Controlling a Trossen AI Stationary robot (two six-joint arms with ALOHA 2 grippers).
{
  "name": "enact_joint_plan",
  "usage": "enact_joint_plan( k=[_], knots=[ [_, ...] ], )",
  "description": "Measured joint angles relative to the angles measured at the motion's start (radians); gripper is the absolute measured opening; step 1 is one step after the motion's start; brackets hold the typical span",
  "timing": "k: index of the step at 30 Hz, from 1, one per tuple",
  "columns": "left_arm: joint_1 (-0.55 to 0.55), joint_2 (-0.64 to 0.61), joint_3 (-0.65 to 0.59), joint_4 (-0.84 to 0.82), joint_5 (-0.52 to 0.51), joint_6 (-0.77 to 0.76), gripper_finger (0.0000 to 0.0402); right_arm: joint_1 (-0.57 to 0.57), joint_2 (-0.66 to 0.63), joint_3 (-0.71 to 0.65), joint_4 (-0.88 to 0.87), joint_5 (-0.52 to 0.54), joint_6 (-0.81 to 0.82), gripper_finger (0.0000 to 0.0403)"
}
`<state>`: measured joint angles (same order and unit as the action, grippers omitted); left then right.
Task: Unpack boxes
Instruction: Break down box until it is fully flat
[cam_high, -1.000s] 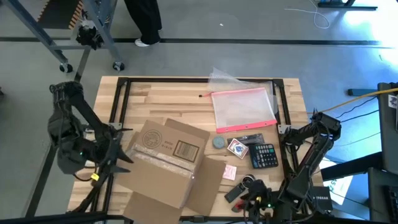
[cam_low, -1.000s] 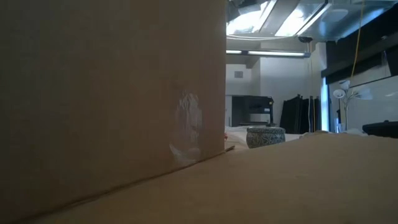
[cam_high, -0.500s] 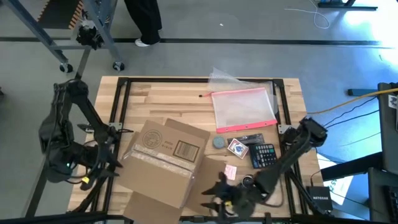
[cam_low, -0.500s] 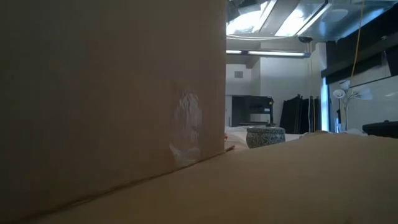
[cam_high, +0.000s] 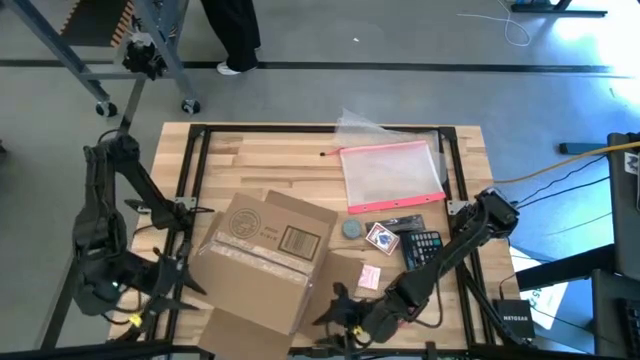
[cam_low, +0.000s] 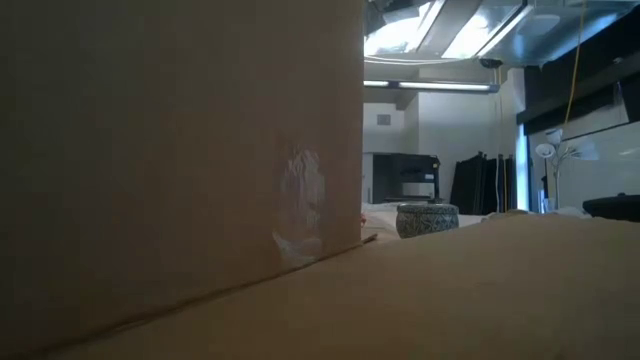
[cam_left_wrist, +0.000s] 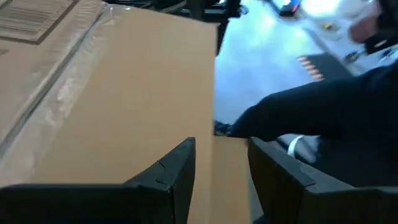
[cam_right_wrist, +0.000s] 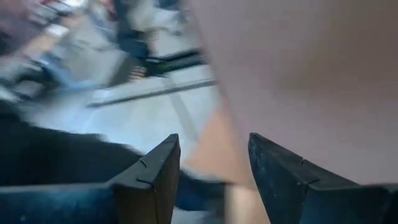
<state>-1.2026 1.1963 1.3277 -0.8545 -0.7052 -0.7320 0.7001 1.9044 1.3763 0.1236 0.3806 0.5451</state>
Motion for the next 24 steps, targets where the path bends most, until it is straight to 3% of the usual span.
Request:
enact_joint_plan(
  k=[7,15,24],
  knots=[
    [0.099,0.071,0.0,-0.029,-0.001,0.047,0.014,-0.08,0.013,0.0,-0.049,0.133,-0.049,0.0183],
    [0.204,0.093,0.006,-0.257,-0.057,-0.074,0.014,-0.187,0.007,0.0,-0.183,0.257,-0.057,0.0183],
    [0.329,0.063,0.002,-0.464,-0.163,-0.082,0.014,-0.307,0.008,-0.001,-0.316,0.366,-0.058,0.0183]
  ],
)
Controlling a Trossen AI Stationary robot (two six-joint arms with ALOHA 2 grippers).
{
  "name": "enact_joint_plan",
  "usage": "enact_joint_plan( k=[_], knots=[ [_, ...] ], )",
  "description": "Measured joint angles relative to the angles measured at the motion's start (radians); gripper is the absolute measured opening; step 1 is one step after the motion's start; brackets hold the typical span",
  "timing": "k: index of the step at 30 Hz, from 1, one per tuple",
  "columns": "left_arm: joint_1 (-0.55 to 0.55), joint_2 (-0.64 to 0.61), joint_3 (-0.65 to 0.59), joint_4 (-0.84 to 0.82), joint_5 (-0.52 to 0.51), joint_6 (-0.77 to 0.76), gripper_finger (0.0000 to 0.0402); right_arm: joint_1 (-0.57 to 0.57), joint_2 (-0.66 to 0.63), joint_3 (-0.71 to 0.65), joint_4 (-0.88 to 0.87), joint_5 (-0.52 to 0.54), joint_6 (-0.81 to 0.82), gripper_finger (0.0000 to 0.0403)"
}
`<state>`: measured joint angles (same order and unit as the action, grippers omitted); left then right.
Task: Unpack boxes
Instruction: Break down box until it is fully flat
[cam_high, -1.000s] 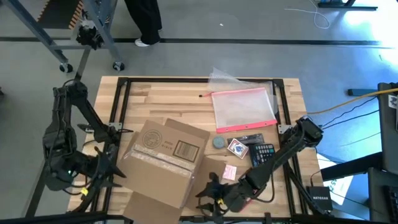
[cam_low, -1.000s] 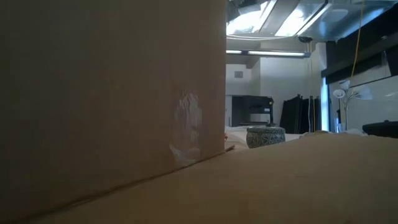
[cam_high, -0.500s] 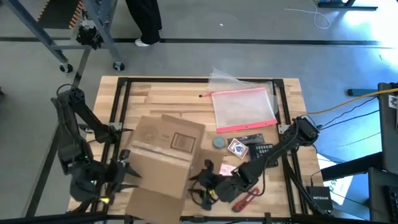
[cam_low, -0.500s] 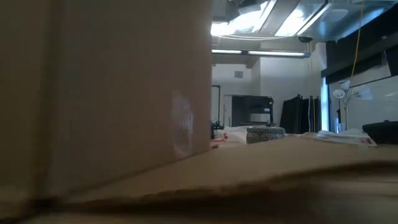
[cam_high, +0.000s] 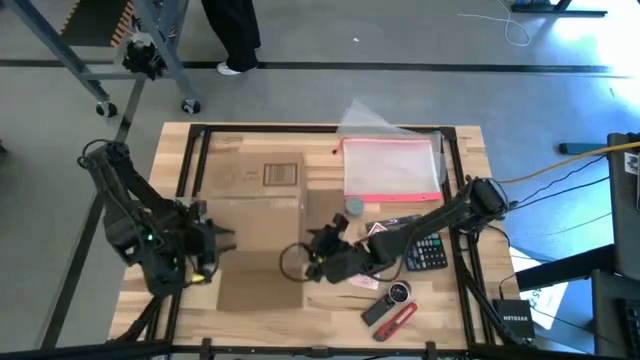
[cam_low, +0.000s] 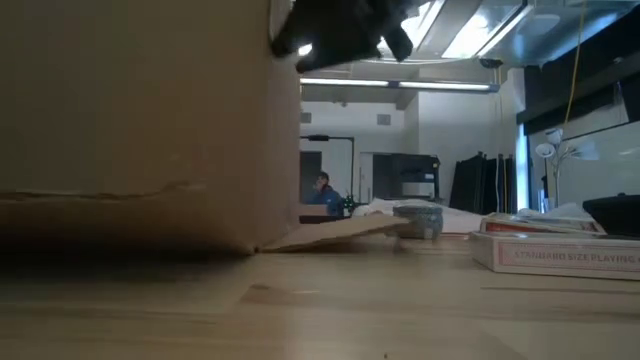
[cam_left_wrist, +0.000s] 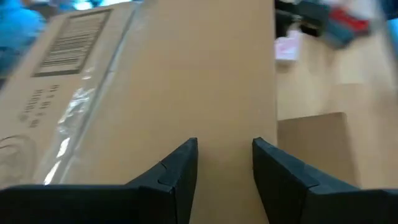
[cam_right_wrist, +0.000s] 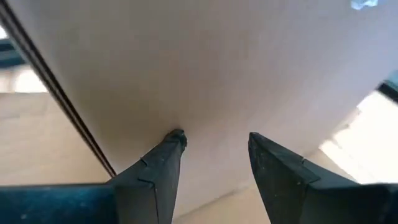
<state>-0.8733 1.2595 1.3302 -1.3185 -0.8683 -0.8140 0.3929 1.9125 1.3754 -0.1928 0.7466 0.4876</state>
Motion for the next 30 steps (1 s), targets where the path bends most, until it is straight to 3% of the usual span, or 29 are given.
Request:
enact_joint_plan(
  k=[5,13,18,25,30],
  knots=[
    [0.087,0.001,-0.001,-0.077,-0.038,0.004,0.014,-0.043,-0.004,-0.001,-0.104,0.048,0.0,0.0183],
    [0.224,-0.003,-0.006,-0.101,-0.127,0.06,0.014,-0.064,-0.118,0.0,-0.274,0.101,-0.001,0.0183],
    [0.309,-0.006,-0.004,-0.08,-0.132,0.123,0.014,-0.054,-0.193,0.0,-0.306,0.064,-0.027,0.0183],
    [0.203,-0.008,0.104,0.172,-0.021,0.213,0.014,0.051,-0.259,0.0,-0.31,-0.122,-0.022,0.0183],
    [0.083,0.006,0.116,0.445,0.103,0.338,0.014,0.203,-0.257,0.0,-0.309,-0.168,0.03,0.0183]
  ],
)
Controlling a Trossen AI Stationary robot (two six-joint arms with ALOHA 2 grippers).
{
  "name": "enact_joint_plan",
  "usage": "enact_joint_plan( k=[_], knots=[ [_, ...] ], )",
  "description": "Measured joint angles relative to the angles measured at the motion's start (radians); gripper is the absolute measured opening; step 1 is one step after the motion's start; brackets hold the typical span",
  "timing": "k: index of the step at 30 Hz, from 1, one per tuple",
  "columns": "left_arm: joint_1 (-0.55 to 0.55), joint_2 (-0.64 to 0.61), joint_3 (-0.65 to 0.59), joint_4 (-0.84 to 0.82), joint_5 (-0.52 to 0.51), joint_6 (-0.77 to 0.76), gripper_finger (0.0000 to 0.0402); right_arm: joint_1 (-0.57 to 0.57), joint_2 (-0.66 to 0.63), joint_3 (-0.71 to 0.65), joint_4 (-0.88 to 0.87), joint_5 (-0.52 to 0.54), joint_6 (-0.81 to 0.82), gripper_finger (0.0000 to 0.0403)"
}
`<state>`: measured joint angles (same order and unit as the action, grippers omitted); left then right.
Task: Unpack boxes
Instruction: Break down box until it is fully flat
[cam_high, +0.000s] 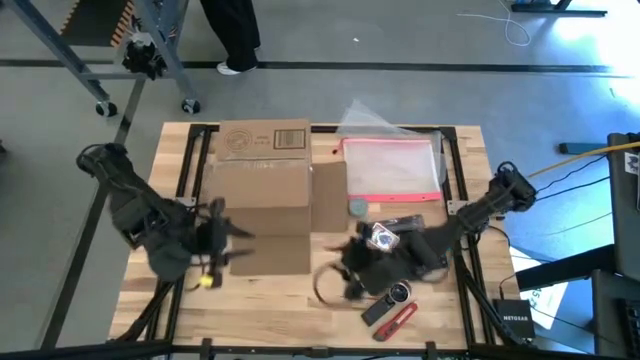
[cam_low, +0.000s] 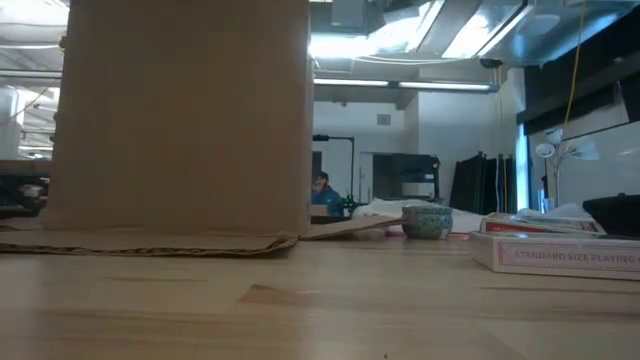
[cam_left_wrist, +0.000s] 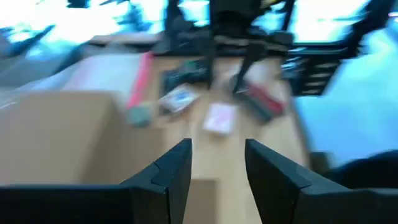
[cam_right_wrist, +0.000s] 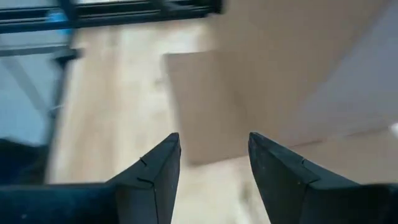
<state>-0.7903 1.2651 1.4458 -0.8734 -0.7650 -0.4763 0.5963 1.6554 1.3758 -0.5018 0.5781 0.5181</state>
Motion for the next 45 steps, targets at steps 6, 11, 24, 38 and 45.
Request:
enact_joint_plan(
  k=[6,11,24,38,45],
  knots=[
    [-0.082,0.119,0.0,0.109,0.046,0.012,0.014,0.178,0.006,0.0,-0.038,-0.048,0.227,0.0183],
    [-0.085,0.267,0.0,0.157,0.082,-0.035,0.014,0.308,0.015,0.0,-0.102,-0.042,0.494,0.0183],
    [-0.023,0.585,0.0,0.434,0.193,-0.069,0.014,0.496,0.246,-0.005,-0.203,-0.287,0.607,0.0183],
    [0.002,0.674,0.0,0.471,0.159,-0.157,0.014,0.422,0.413,0.001,-0.239,-0.219,0.566,0.0183],
    [0.028,0.729,0.001,0.474,0.158,-0.212,0.014,0.298,0.425,-0.005,-0.13,-0.214,0.592,0.0183]
  ],
)
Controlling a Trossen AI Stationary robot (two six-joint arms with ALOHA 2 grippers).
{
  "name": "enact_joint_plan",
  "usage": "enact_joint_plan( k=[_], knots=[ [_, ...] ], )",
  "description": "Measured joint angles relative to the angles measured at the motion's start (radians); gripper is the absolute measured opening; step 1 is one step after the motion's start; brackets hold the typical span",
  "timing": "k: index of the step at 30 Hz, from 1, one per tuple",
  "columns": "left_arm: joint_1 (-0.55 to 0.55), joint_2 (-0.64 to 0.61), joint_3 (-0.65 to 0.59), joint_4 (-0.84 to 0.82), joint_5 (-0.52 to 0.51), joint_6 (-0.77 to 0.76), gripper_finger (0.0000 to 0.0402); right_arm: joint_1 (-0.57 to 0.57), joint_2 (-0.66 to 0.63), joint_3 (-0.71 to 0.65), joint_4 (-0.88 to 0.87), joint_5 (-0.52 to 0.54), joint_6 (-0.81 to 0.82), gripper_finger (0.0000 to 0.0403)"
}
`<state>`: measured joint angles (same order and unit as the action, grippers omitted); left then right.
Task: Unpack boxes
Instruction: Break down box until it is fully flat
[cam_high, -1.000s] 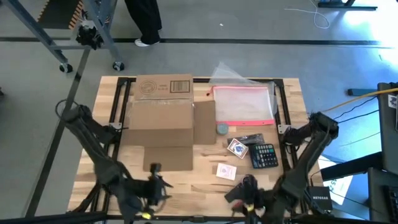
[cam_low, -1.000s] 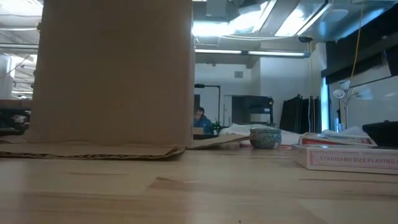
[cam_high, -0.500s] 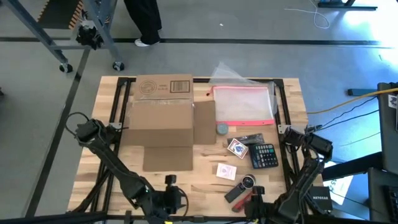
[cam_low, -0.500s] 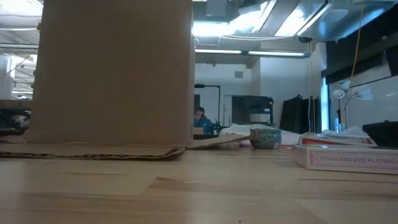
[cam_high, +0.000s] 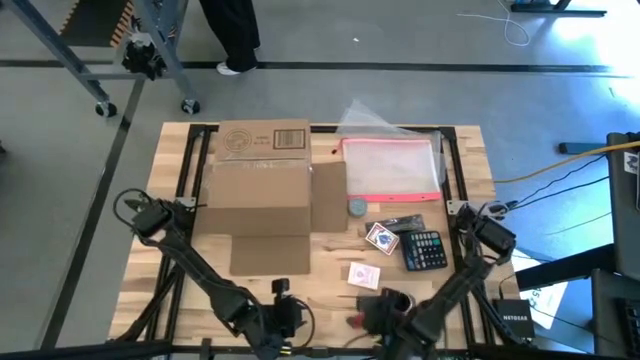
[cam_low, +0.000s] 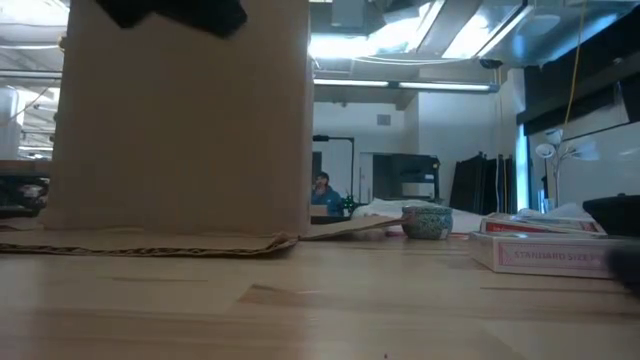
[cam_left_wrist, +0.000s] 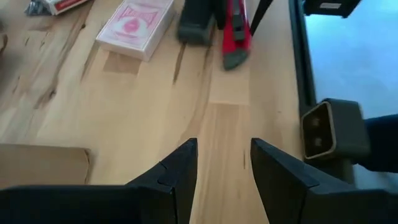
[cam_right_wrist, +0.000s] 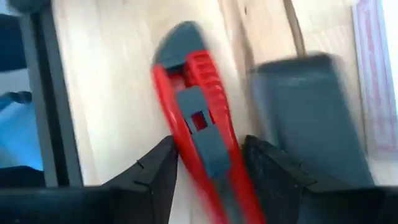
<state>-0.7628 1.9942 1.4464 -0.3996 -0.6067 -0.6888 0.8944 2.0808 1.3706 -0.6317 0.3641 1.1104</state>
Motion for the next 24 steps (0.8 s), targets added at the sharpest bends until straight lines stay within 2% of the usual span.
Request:
enact_joint_plan(
  k=[7,13,17,20,24],
  knots=[
    [0.027,0.033,0.0,0.002,-0.006,-0.002,0.014,-0.124,0.028,0.003,0.128,0.001,-0.214,0.0183],
    [0.058,0.059,0.0,0.007,-0.003,0.016,0.014,-0.213,0.039,-0.002,0.255,0.117,-0.386,0.0183],
    [0.073,0.061,0.0,0.008,0.002,0.042,0.014,-0.266,0.037,-0.001,0.339,0.087,-0.507,0.0183],
    [0.084,0.051,0.0,0.005,0.008,0.069,0.014,-0.276,0.013,0.007,0.3,0.048,-0.518,0.0183],
    [0.1,0.028,0.002,0.015,0.023,0.095,0.014,-0.234,-0.054,0.02,0.259,0.038,-0.482,0.0183]
  ],
)
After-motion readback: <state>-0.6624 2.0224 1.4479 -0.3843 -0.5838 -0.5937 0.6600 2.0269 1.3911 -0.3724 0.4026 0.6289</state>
